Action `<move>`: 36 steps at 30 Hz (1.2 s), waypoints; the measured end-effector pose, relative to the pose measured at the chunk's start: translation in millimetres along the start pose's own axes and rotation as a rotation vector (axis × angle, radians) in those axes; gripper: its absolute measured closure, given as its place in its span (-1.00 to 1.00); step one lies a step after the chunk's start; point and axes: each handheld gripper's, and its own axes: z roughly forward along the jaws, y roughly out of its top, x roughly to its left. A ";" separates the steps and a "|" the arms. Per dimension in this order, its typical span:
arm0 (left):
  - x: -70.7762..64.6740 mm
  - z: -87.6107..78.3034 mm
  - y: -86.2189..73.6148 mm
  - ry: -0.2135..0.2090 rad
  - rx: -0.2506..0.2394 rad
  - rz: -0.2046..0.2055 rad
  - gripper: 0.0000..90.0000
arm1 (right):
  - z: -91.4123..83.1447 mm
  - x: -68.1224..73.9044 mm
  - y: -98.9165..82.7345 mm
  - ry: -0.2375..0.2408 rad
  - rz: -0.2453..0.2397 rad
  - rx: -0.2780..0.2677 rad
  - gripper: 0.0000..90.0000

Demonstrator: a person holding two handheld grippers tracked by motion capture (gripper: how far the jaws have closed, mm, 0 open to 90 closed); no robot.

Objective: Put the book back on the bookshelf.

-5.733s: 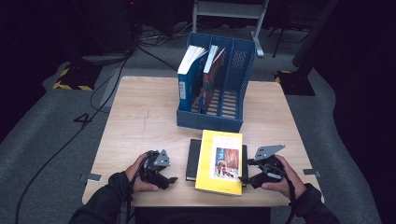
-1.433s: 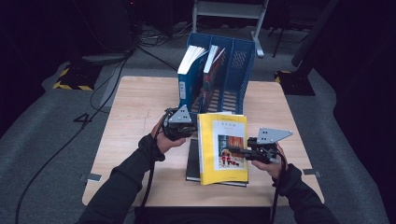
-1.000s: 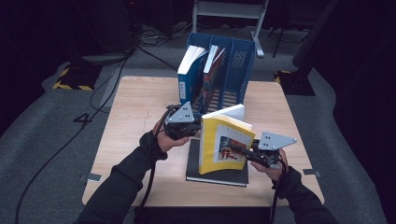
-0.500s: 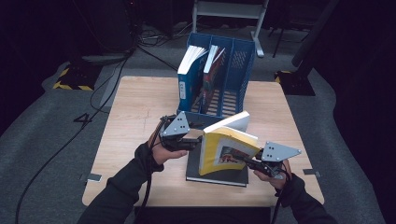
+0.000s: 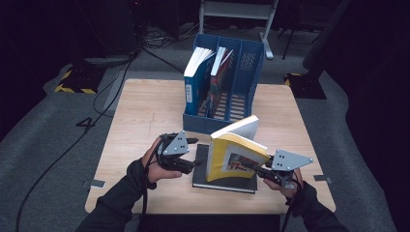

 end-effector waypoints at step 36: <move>-11.5 57.4 18.8 -0.146 -0.180 -0.011 0.50 | -11.7 -7.5 -5.6 -0.149 0.024 0.001 0.41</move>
